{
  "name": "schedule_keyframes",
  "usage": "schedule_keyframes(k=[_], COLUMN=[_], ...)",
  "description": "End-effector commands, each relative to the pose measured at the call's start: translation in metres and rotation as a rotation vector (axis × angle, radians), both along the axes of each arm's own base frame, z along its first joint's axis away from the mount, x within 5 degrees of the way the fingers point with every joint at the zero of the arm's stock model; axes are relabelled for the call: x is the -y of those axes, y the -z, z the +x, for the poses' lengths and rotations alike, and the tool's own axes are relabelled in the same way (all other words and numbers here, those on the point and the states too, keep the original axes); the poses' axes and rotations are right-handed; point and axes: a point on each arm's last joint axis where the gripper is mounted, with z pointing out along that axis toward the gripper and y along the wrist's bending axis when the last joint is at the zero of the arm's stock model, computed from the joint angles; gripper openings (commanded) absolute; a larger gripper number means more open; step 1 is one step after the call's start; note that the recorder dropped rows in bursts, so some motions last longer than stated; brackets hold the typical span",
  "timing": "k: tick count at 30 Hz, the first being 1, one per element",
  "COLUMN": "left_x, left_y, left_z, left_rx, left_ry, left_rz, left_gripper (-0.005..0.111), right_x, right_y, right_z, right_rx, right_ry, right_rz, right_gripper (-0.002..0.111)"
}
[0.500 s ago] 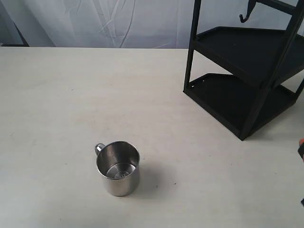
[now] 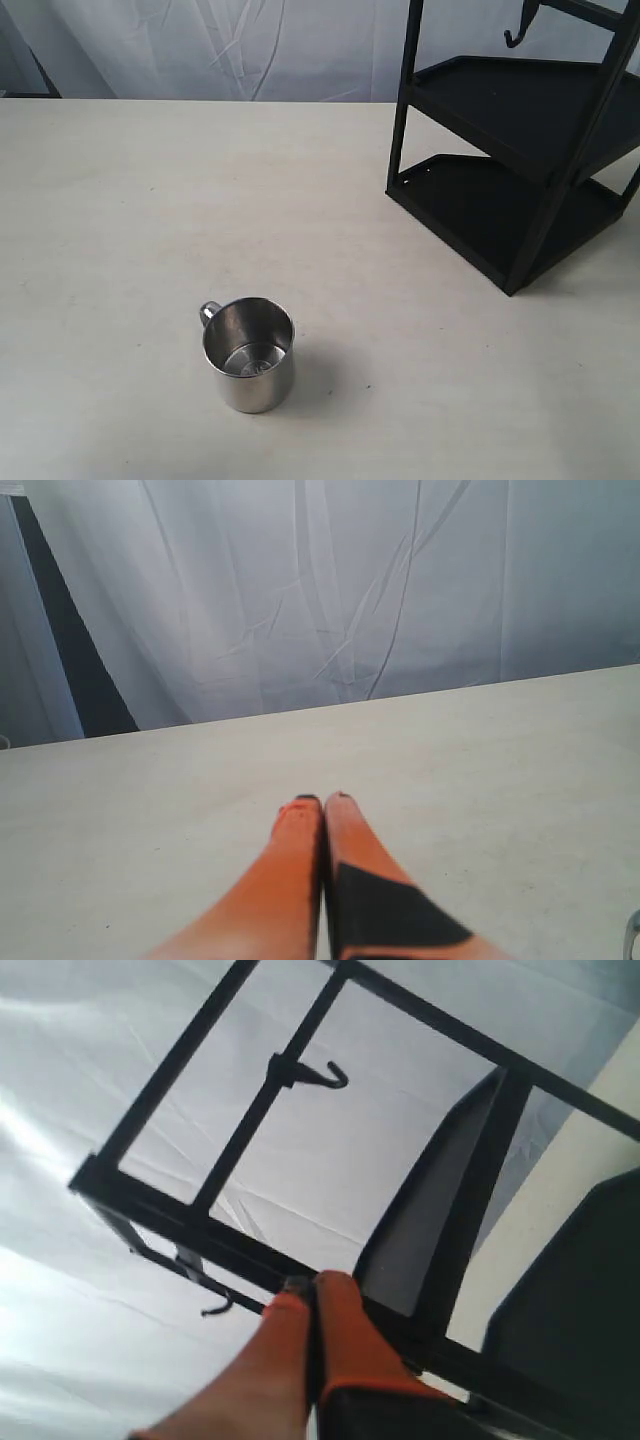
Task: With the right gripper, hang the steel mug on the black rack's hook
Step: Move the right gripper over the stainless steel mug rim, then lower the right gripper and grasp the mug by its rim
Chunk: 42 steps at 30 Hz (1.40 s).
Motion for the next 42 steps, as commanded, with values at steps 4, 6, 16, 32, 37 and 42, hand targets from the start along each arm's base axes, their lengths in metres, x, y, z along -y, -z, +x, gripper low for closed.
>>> schedule_keyframes(k=[4, 6, 16, 32, 37, 42], left_x=[0.000, 0.000, 0.000, 0.000, 0.000, 0.000], left_y=[-0.001, -0.001, -0.001, -0.001, -0.001, -0.001], left_z=[0.000, 0.000, 0.000, 0.000, 0.000, 0.000], left_rx=[0.009, 0.009, 0.009, 0.009, 0.009, 0.009], left_ry=[0.005, 0.005, 0.005, 0.005, 0.005, 0.005], left_rz=[-0.003, -0.003, -0.003, -0.003, -0.003, -0.003], left_gripper=[0.002, 0.002, 0.002, 0.002, 0.002, 0.002], right_x=[-0.021, -0.030, -0.053, -0.174, -0.218, -0.249], right_y=[-0.008, -0.018, -0.088, -0.040, -0.023, -0.013], right_z=[-0.004, -0.008, 0.040, 0.142, 0.156, 0.176], right_rx=[0.036, 0.077, -0.088, -0.551, -0.732, -0.767], right_ry=[-0.257, -0.352, -0.637, -1.310, -1.363, -1.426], right_rz=[0.207, 0.118, -0.675, -1.026, -1.096, -1.119], right_gripper=[0.000, 0.000, 0.000, 0.000, 0.009, 0.050])
